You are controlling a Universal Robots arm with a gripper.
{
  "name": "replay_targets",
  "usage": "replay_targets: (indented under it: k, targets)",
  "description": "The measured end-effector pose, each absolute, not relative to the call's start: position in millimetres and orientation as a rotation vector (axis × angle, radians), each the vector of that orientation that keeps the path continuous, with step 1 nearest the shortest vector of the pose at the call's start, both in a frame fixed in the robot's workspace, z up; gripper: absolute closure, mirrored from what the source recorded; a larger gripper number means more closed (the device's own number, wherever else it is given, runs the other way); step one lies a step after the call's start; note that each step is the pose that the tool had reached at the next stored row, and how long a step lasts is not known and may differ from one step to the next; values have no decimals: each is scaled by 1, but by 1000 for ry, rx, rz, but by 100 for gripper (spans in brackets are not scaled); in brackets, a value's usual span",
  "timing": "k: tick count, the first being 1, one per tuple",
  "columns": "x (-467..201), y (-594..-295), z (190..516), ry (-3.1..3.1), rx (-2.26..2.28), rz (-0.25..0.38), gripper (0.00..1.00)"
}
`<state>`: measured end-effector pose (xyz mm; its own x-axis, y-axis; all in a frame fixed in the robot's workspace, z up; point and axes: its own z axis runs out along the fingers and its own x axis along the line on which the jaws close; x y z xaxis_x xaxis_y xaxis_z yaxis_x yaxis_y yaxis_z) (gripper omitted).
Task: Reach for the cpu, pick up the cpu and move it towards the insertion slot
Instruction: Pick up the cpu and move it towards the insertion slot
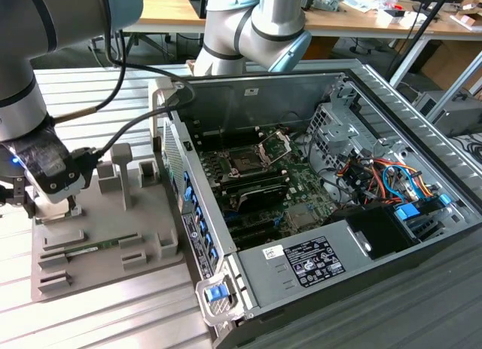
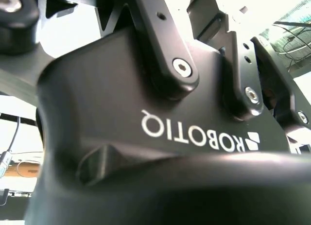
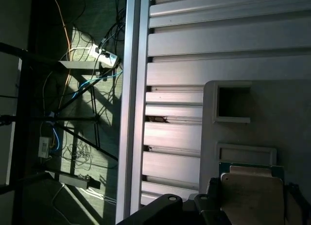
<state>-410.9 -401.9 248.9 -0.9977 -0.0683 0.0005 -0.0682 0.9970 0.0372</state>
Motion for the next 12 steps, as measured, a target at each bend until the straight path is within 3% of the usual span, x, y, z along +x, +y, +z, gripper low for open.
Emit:
replay_targets:
  k: [12]
  targets:
    - [-411, -402, 259, -3137, 107, -58, 45]
